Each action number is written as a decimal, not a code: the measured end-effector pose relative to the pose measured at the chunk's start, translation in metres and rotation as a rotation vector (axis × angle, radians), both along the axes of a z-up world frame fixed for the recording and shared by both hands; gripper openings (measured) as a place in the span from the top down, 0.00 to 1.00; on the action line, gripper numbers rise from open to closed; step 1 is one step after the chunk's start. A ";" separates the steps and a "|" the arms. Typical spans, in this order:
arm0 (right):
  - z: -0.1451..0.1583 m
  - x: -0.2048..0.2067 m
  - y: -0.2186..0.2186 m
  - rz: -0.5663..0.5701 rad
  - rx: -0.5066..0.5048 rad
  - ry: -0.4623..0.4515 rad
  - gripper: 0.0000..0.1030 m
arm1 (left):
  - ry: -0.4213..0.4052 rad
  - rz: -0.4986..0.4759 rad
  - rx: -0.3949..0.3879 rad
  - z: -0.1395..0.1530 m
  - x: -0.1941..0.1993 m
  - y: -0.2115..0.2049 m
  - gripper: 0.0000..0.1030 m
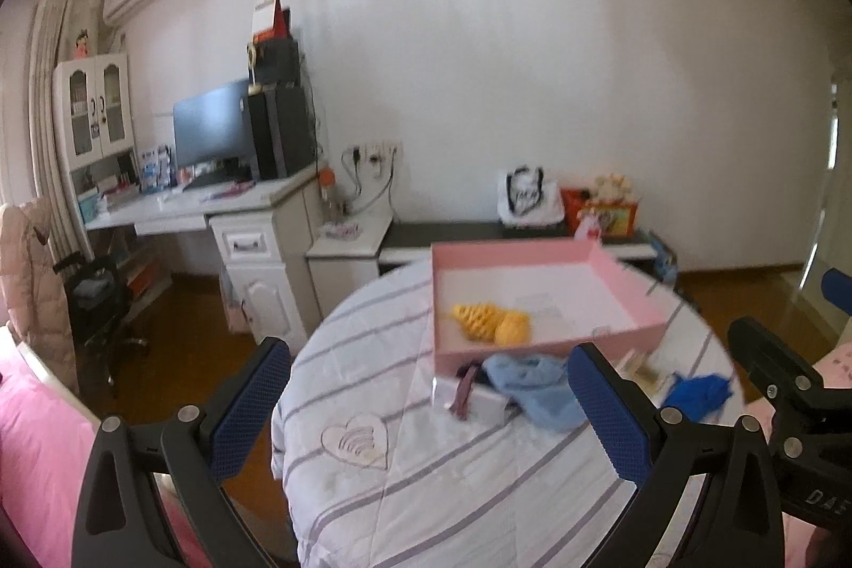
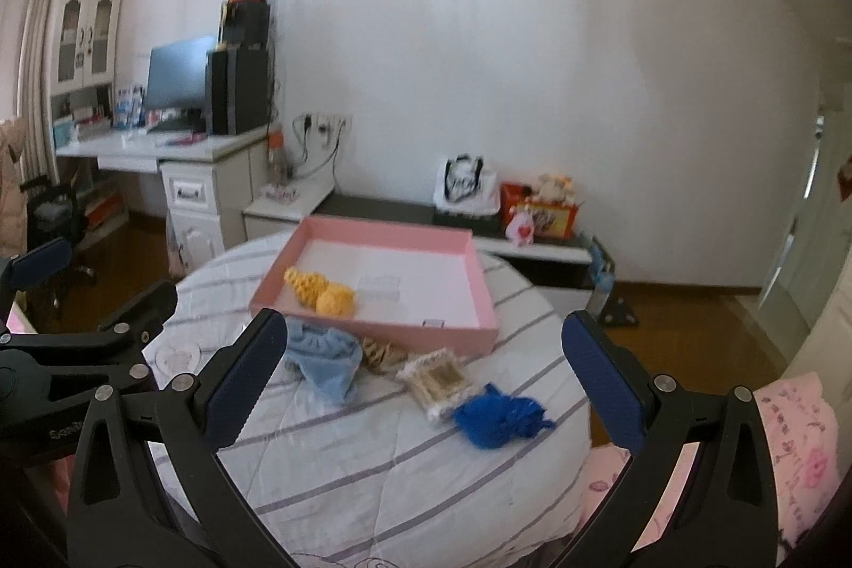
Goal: Organize soft objects
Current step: 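Move the right gripper toward the light-blue cloth beside the tray, then grasp the light-blue cloth with the right gripper while the left gripper grasps the clear pink-strapped bag, then lift the light-blue cloth with the right gripper while the left gripper lifts the clear bag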
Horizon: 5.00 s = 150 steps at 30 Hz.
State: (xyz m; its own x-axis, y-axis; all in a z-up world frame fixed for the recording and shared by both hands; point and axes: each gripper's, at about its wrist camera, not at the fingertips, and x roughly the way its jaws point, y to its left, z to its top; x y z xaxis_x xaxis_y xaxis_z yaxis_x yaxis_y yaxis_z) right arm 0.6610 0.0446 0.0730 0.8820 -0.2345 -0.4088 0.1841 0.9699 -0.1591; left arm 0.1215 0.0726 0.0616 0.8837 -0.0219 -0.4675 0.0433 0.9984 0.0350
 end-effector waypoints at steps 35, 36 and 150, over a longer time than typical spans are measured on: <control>-0.151 0.172 0.014 0.060 0.174 0.507 0.47 | 0.433 0.103 0.016 -0.103 0.214 0.045 0.00; -0.155 0.175 0.012 0.063 0.191 0.524 0.60 | 0.435 0.104 0.013 -0.103 0.216 0.046 0.00; 0.028 -0.043 -0.023 0.083 0.180 -0.105 0.86 | -0.160 -0.166 -0.131 0.056 -0.055 0.043 0.28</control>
State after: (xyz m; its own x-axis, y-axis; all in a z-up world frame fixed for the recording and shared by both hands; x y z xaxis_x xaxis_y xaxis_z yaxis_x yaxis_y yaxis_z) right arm 0.6176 0.0216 0.1005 0.9350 -0.0914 -0.3427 0.1093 0.9935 0.0333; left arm 0.0664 0.1158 0.1175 0.9256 -0.2240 -0.3053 0.2113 0.9746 -0.0745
